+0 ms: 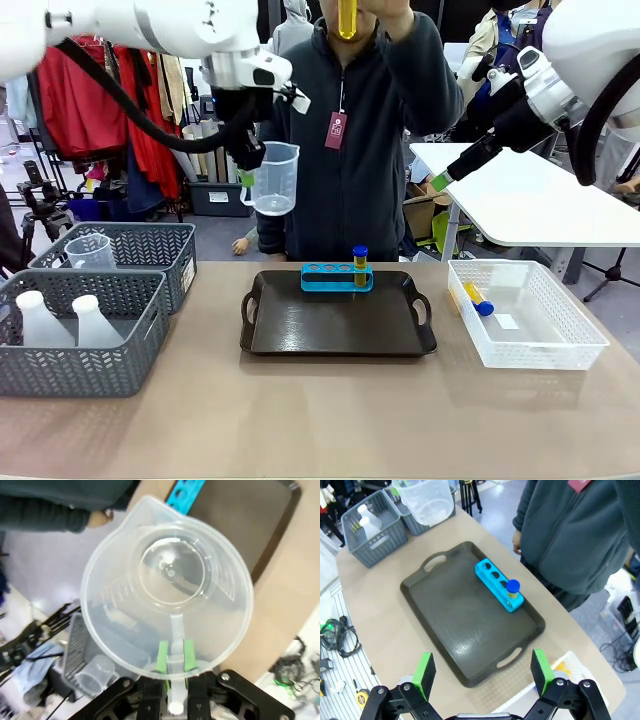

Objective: Prepare the laboratory tools.
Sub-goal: Pick up one Large Measuring Cup and place it on the Handle tray.

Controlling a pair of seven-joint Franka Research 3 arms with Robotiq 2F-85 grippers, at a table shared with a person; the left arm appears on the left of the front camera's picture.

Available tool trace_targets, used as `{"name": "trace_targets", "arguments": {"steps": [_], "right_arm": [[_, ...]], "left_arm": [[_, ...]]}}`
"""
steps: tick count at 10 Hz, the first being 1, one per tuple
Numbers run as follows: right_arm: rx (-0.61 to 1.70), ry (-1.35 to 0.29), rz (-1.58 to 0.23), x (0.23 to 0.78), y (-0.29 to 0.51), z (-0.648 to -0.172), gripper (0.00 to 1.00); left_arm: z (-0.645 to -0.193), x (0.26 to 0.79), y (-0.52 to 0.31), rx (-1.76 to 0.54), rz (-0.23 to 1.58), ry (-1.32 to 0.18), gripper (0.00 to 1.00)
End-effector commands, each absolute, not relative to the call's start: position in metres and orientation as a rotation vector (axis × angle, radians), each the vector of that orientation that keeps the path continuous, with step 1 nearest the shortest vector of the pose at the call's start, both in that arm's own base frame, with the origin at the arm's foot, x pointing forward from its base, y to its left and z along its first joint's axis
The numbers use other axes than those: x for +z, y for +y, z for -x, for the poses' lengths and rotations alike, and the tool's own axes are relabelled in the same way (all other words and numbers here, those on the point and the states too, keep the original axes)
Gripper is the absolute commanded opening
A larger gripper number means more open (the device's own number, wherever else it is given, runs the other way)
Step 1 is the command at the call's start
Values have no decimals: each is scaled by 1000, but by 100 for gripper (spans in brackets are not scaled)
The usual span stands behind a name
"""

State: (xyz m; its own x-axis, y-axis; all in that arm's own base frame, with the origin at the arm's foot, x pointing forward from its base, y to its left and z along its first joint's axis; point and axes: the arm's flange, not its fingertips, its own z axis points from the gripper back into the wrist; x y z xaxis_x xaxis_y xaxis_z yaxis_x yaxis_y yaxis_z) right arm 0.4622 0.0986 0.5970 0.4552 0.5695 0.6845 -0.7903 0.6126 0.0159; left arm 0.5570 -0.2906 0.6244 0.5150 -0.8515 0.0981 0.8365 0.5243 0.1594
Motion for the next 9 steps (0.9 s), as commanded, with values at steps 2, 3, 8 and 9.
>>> {"name": "trace_targets", "arguments": {"steps": [2, 3, 8, 9], "right_arm": [[859, -703, -379, 598, 98, -463, 100], [859, -703, -379, 598, 98, -463, 100], [859, -703, -379, 598, 98, -463, 100], [859, -703, -379, 598, 98, -463, 100]], "left_arm": [[-571, 611, -310, -1112, -77, -144, 0], [-572, 602, -318, -1129, -51, -146, 0], [-576, 553, -351, -1210, 53, -62, 0], [-576, 546, -354, -1217, 74, -45, 0]]}}
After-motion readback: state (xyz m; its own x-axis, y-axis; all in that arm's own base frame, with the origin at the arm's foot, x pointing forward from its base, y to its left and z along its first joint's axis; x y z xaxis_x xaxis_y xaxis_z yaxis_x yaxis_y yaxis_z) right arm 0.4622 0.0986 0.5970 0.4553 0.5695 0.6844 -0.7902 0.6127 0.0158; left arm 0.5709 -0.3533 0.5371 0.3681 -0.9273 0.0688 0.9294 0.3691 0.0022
